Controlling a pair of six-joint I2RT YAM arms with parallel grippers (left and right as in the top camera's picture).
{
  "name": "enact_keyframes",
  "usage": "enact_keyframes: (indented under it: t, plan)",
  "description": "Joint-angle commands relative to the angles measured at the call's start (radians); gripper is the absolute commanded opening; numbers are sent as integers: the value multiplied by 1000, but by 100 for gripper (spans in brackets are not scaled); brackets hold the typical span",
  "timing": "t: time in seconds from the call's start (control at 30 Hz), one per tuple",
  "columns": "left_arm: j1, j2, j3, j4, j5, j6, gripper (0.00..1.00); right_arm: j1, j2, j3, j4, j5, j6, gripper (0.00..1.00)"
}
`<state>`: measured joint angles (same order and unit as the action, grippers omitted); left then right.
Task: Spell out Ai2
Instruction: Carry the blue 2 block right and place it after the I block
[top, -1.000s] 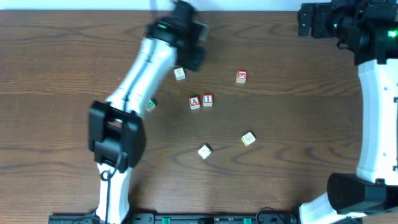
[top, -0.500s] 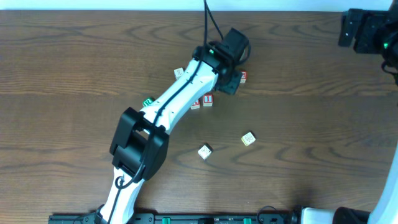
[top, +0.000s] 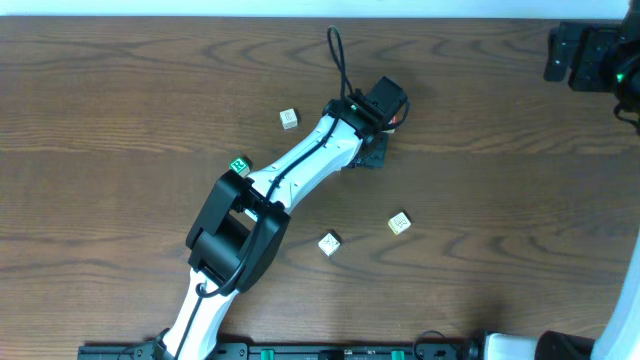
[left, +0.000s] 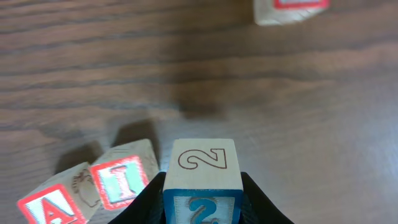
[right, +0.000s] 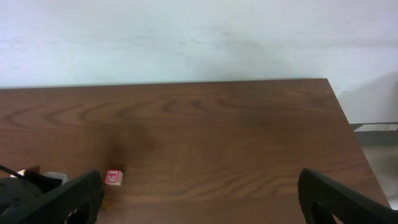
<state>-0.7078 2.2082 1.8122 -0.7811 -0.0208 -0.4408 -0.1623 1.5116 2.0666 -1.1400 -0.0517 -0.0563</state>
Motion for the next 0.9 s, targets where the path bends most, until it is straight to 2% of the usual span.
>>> enact_keyframes:
  t: [0.0, 0.1, 0.87]
  plan:
    - [0, 31, -4, 16, -64, -69, 6, -10, -2, 2, -1, 3, -12, 99]
    - [0, 48, -4, -4, -9, -68, 6, -10, -2, 2, -1, 3, -12, 99]
    - [0, 61, -4, -14, 38, -79, 6, -10, -2, 2, 0, 3, -12, 99]
